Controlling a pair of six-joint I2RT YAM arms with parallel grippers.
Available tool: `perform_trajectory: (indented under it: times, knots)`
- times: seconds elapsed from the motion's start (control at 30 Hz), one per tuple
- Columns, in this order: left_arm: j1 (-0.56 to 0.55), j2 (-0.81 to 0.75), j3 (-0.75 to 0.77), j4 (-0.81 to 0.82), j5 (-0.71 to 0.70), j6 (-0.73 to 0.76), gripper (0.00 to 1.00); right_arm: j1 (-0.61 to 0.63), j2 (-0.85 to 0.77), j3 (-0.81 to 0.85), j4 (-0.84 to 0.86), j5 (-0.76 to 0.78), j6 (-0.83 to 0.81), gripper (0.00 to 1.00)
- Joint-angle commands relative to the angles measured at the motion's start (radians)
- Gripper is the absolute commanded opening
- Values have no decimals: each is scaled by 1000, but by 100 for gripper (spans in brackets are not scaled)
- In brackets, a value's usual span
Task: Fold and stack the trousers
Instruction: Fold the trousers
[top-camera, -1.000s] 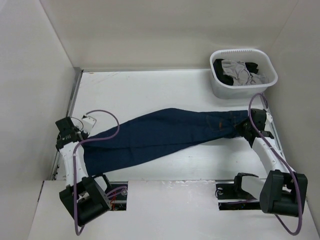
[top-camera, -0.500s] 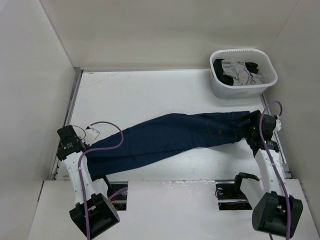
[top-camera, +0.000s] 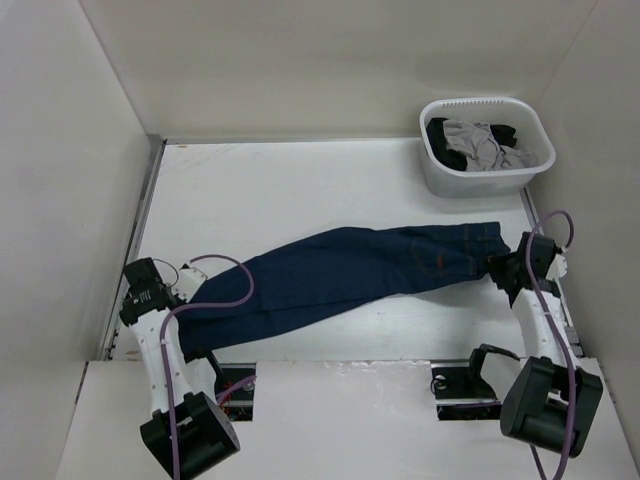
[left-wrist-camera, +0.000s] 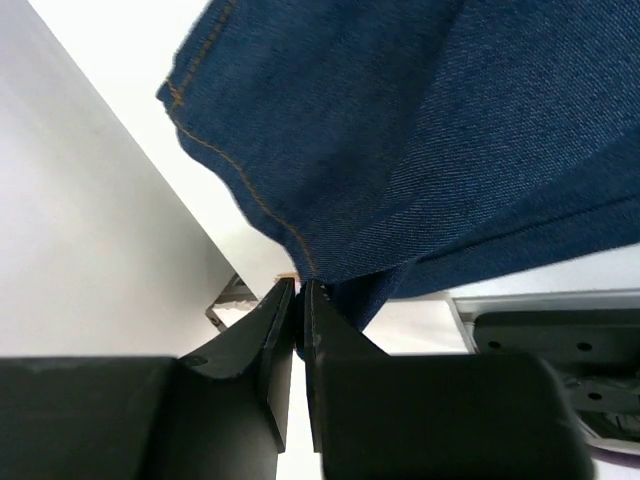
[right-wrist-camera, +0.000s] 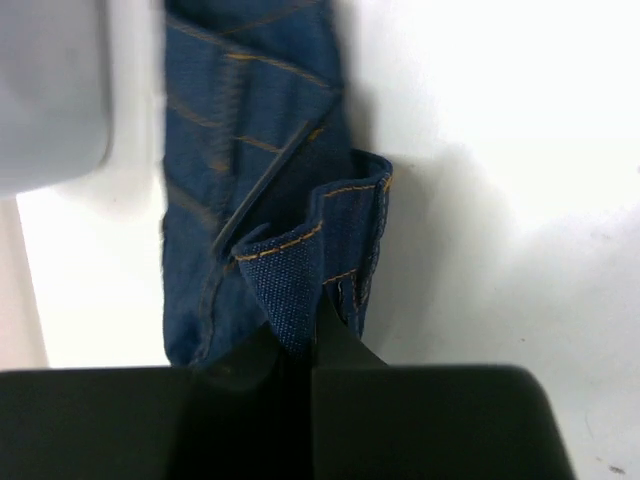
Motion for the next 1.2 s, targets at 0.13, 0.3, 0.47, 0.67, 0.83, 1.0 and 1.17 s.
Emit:
perform_trajectory:
  times: [0.13, 0.3, 0.47, 0.67, 0.83, 1.0, 1.17]
  knots:
    - [-5, 67, 87, 193, 3, -3, 0, 310, 51, 431, -36, 85, -278, 0]
    - [65, 275, 317, 456, 78, -170, 0, 430, 93, 514, 228, 60, -404, 0]
    - [84, 412, 425, 432, 157, -281, 0, 369, 243, 496, 279, 16, -361, 0]
    - [88, 344, 344, 461, 146, -261, 0, 366, 5, 338, 219, 174, -326, 0]
    - [188, 333, 359, 488, 198, -267, 0, 411, -313, 319, -97, 364, -274, 0]
    - [168, 392, 419, 507, 217, -326, 0, 617, -462, 318, -367, 518, -85, 0]
    - [71, 504, 515, 533, 205, -371, 0, 769, -398, 341, -409, 682, 41, 0]
